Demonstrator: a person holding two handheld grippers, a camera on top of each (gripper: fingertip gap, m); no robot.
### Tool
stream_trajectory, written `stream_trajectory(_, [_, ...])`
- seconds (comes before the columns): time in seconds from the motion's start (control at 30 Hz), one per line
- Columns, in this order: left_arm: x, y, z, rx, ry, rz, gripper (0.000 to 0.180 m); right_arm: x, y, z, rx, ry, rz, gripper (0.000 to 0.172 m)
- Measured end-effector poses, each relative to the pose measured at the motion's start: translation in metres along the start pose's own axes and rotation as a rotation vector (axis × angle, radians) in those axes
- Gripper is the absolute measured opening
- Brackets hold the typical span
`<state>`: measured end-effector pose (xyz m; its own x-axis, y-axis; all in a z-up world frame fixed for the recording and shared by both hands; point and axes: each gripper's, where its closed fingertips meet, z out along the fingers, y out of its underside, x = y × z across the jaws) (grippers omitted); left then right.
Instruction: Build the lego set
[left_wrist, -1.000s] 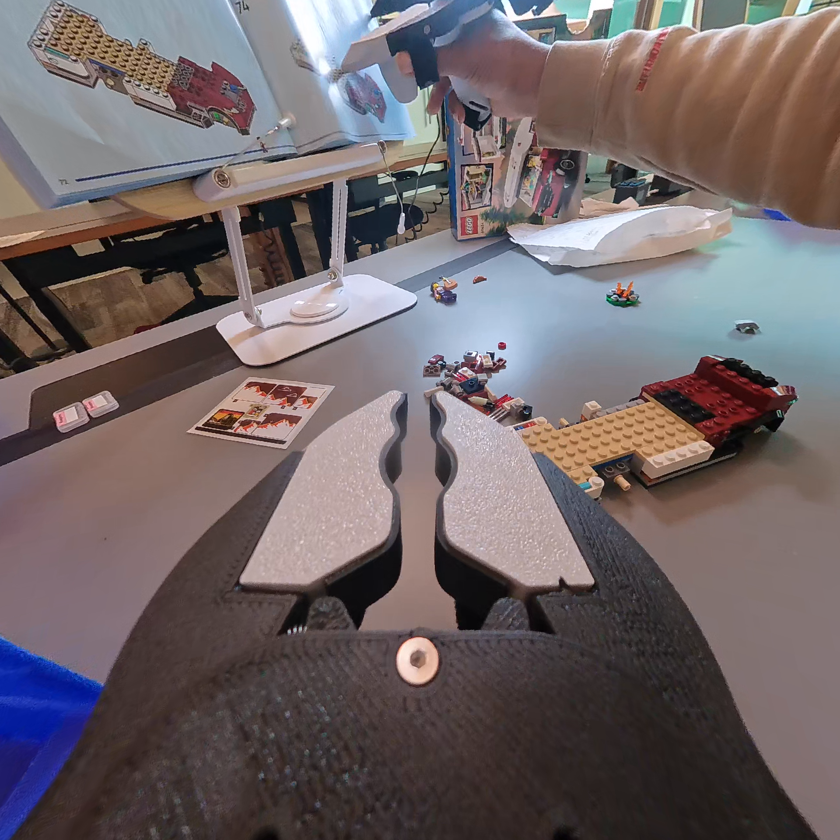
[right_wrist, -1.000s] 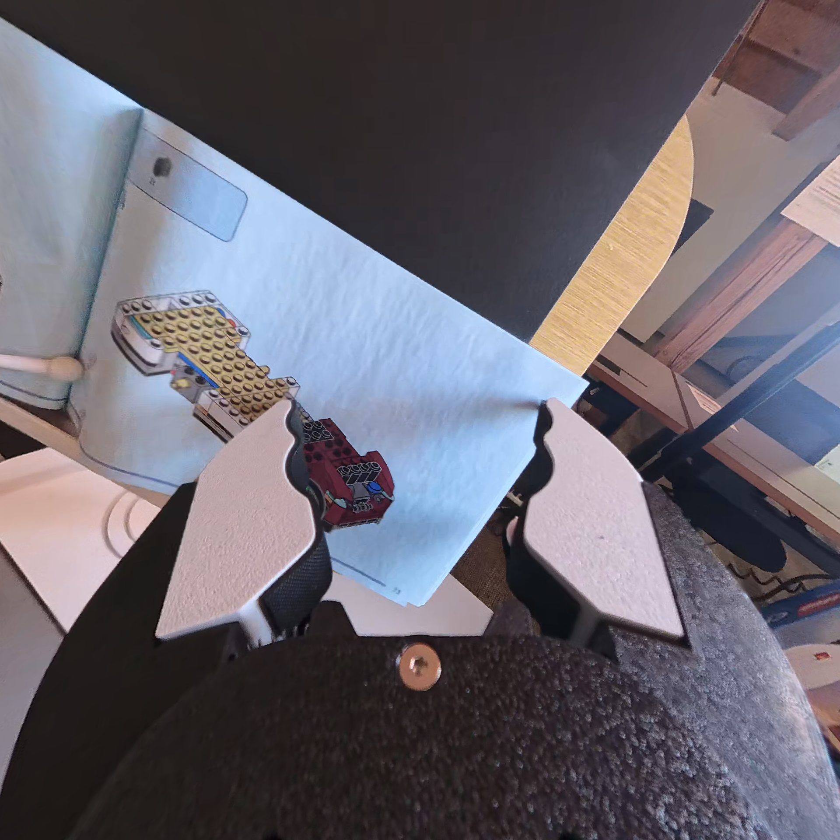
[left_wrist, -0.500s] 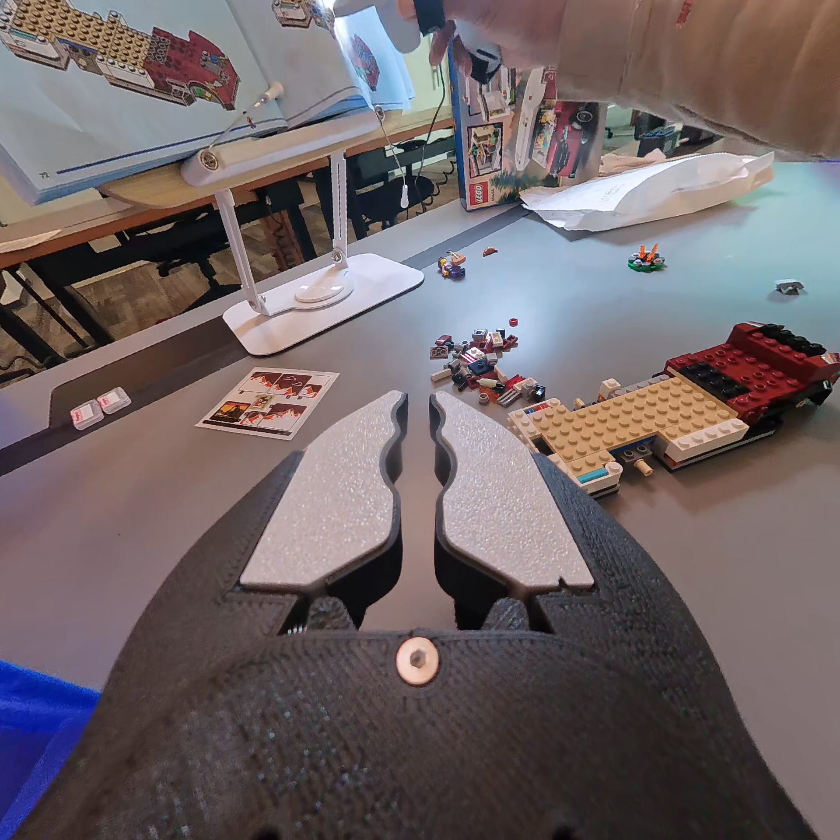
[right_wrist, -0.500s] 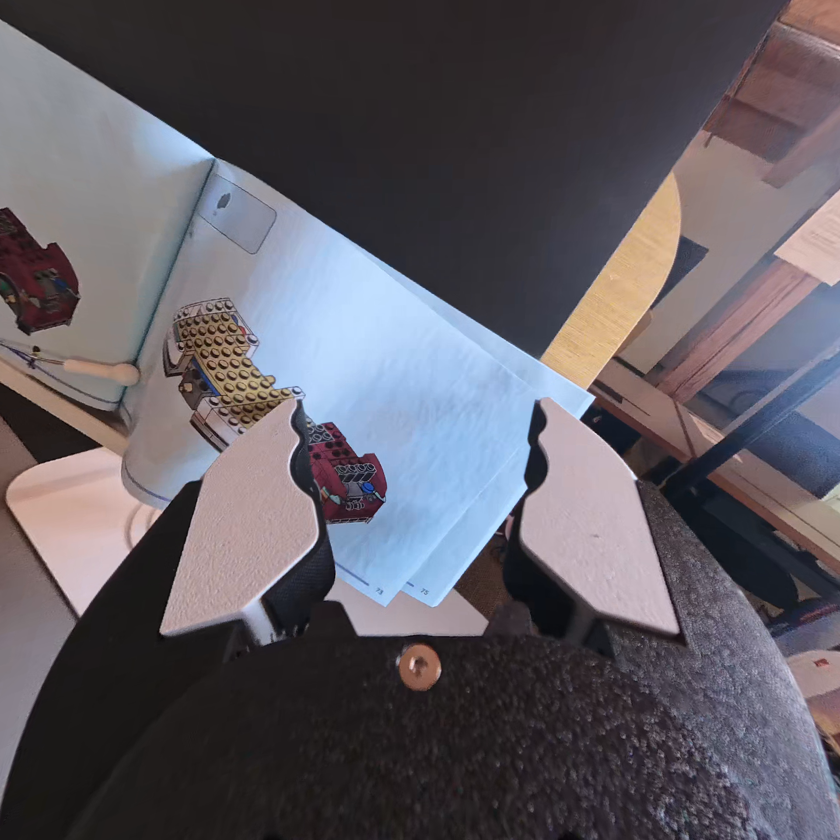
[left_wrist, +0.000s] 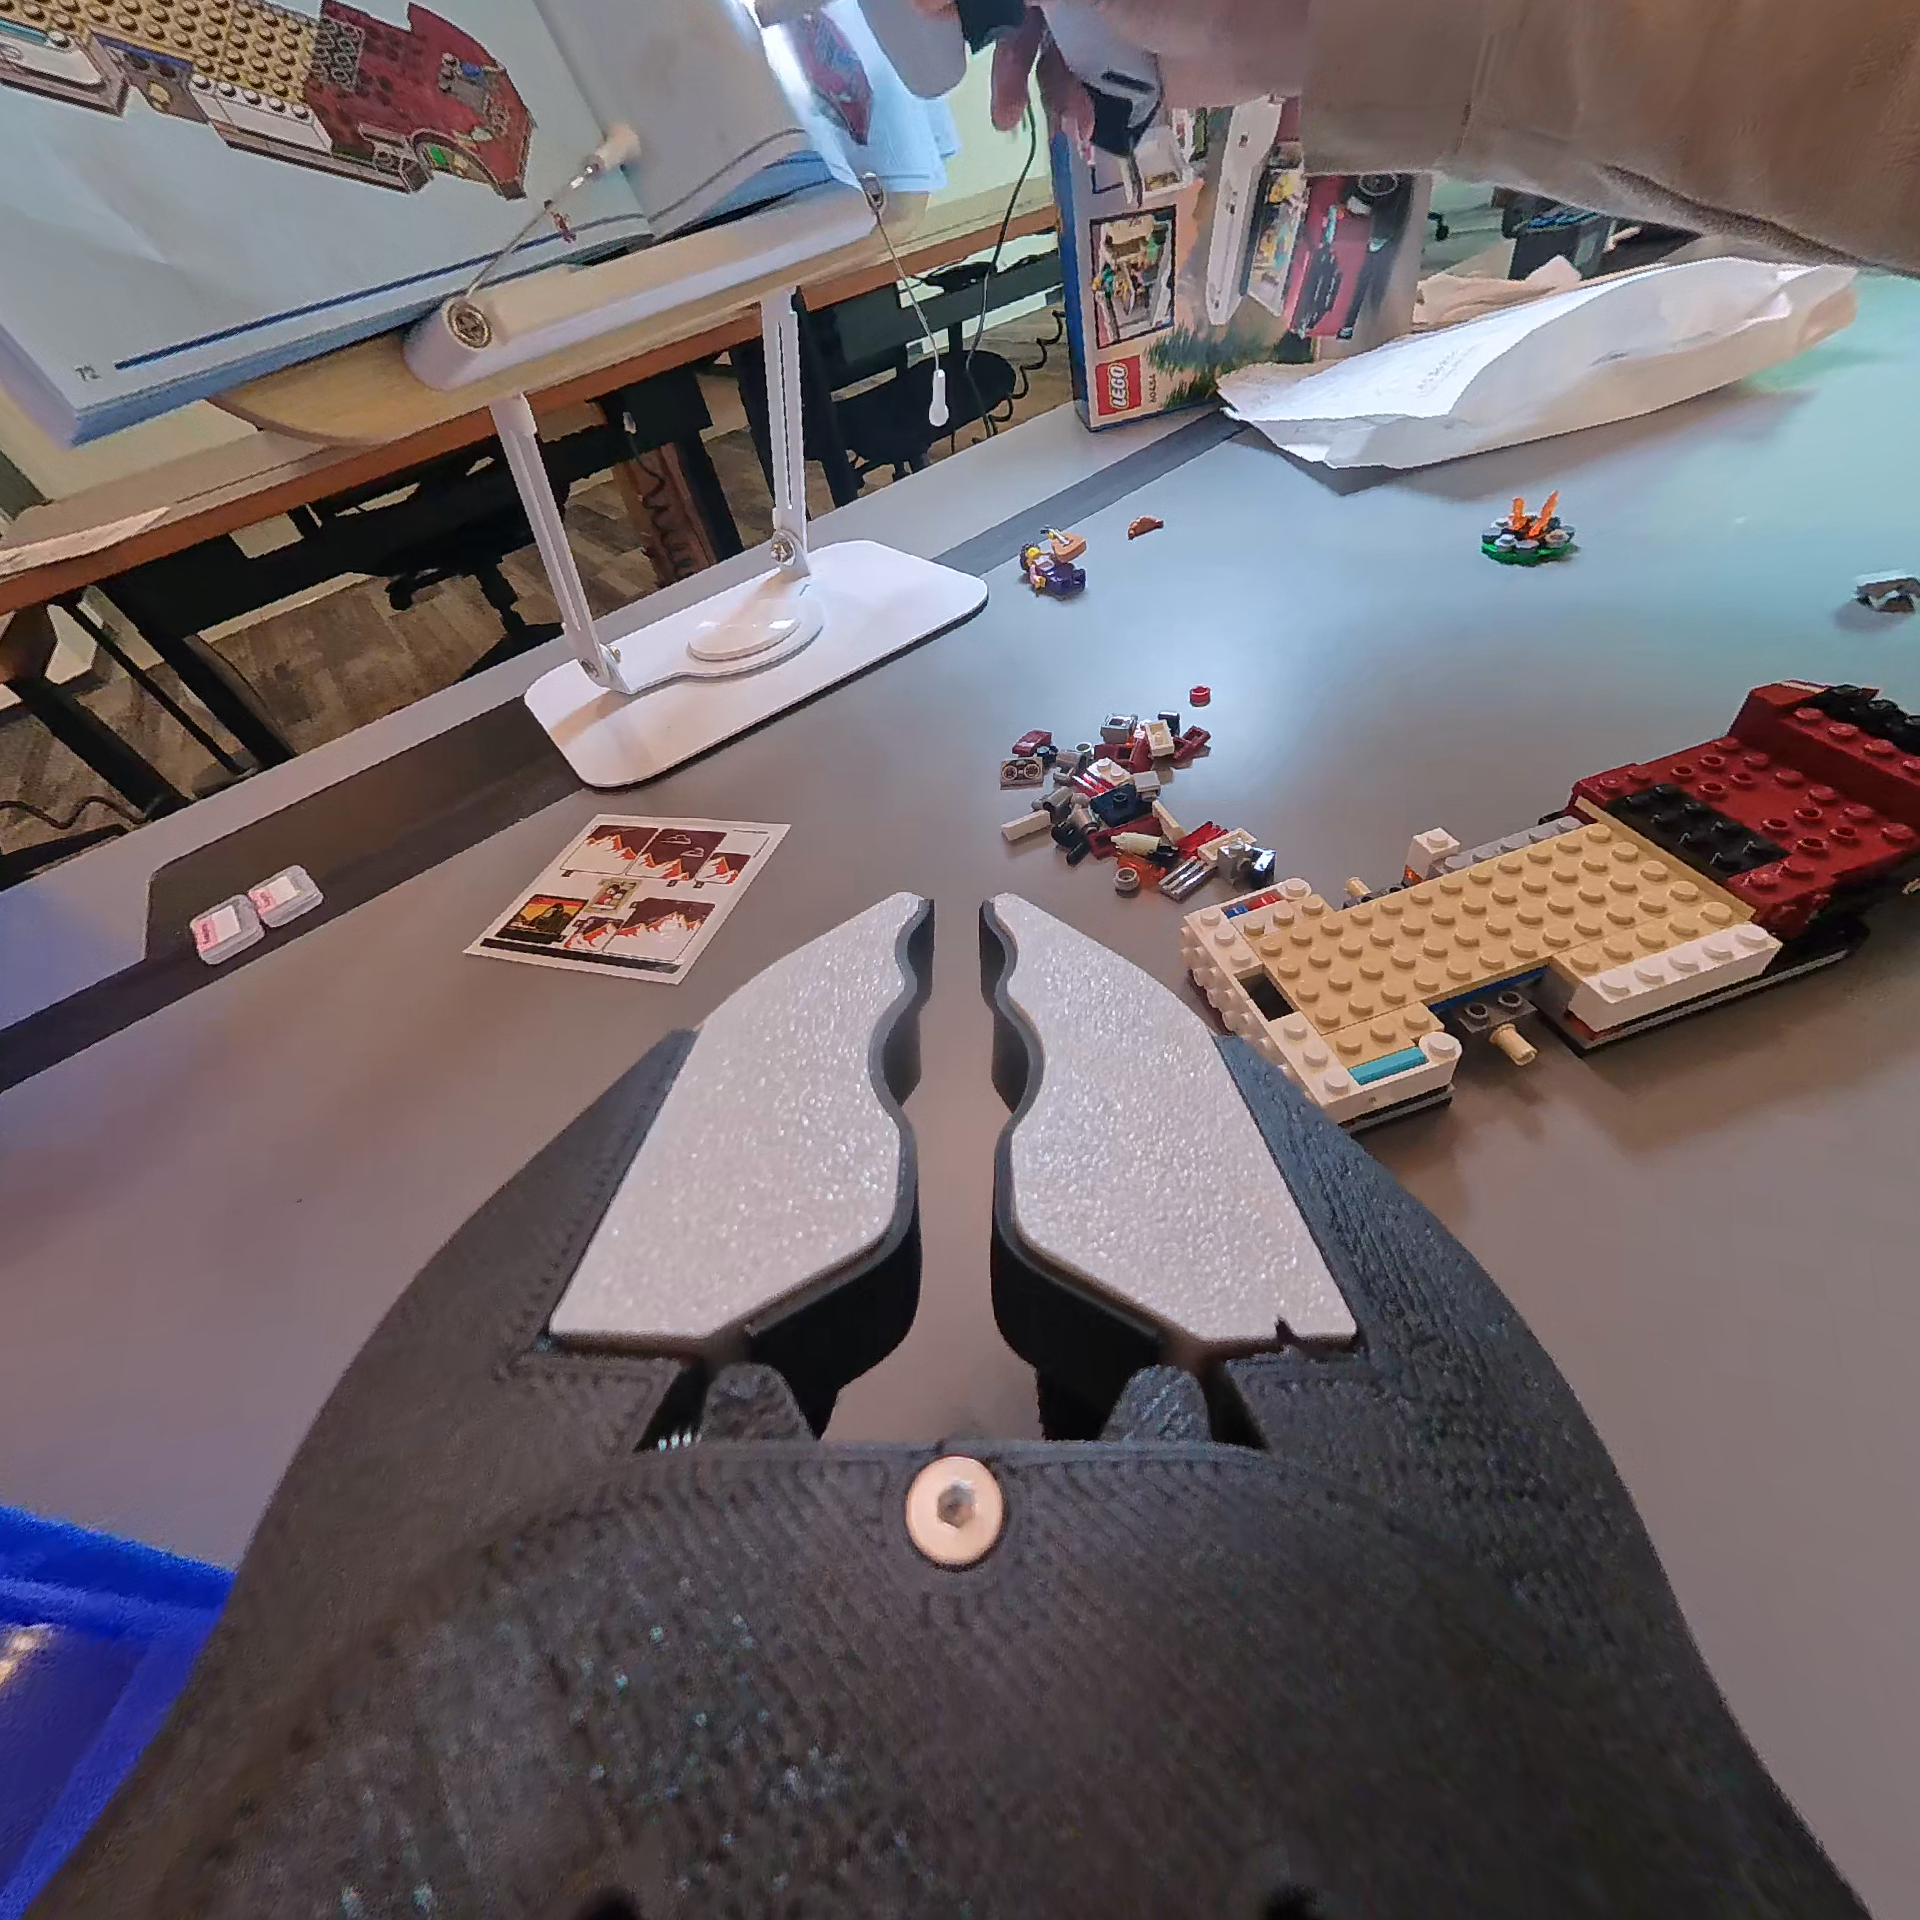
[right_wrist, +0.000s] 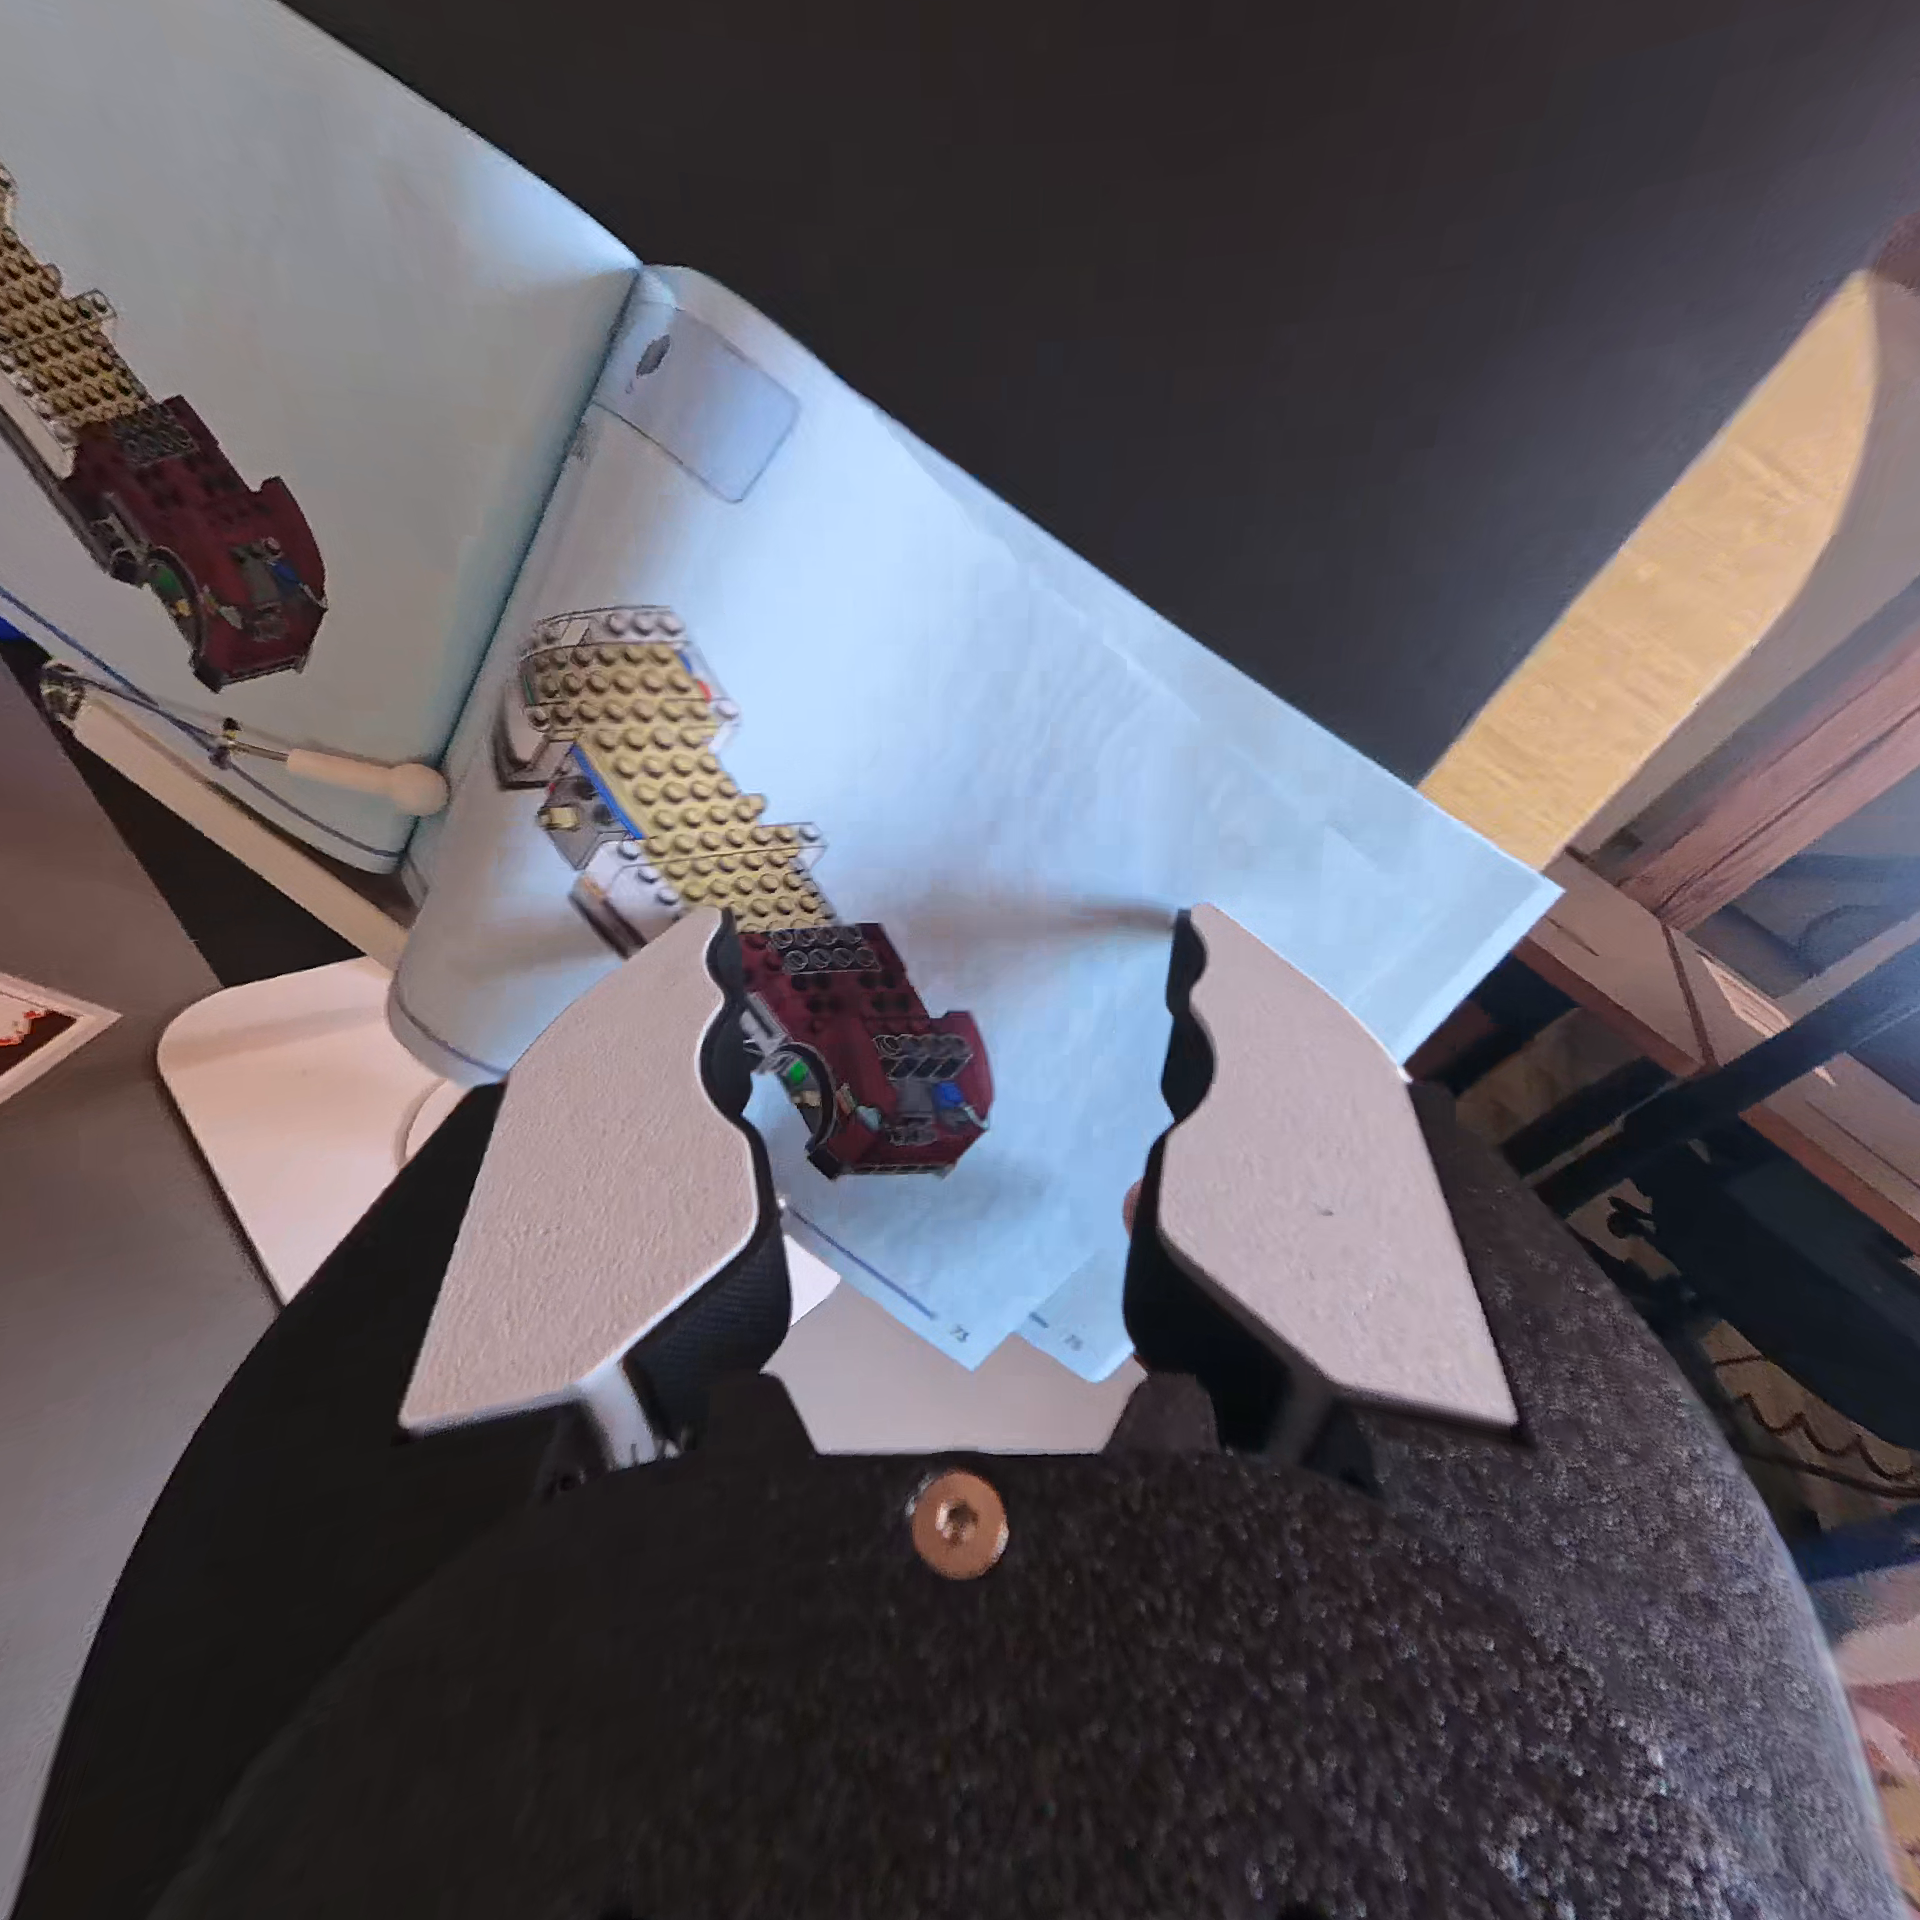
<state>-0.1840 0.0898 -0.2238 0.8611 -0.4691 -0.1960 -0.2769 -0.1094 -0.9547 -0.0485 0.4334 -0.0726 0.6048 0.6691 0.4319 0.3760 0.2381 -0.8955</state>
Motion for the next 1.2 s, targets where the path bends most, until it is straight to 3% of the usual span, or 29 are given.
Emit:
stream_trajectory(0.1, [0.000,0.001,0.001,-0.005,0.000,0.001,0.008,0.023,-0.006,-0.001,0.019,0.081,0.059,0.094])
stream_trajectory(0.27, [0.000,0.002,0.001,-0.009,-0.003,0.011,0.008,0.022,-0.001,0.006,-0.018,0.088,0.050,0.097])
stream_trajectory(0.47, [0.001,0.002,0.001,-0.011,0.002,0.016,0.008,0.014,0.002,0.004,-0.012,0.069,0.028,0.063])
stream_trajectory(0.53, [0.001,0.002,0.001,-0.013,0.001,0.021,0.008,0.012,0.003,0.003,-0.020,0.055,0.016,0.058])
stream_trajectory(0.67, [0.001,0.003,0.001,-0.015,0.000,0.023,0.008,0.031,-0.002,-0.001,0.003,0.127,0.055,0.087])
stream_trajectory(0.73, [0.002,0.003,0.002,-0.019,0.001,0.025,0.008,0.031,-0.001,0.003,-0.010,0.096,0.085,0.093])
stream_trajectory(0.83, [0.002,0.004,0.002,-0.021,0.000,0.028,0.008,0.029,0.000,0.005,-0.018,0.103,0.056,0.093])
stream_trajectory(1.07, [0.002,0.004,0.003,-0.025,0.003,0.031,0.008,0.021,0.004,0.002,-0.014,0.080,0.034,0.065])
stream_trajectory(1.2, [0.002,0.004,0.003,-0.024,0.001,0.032,0.008,0.033,-0.004,0.000,0.011,0.123,0.038,0.085])
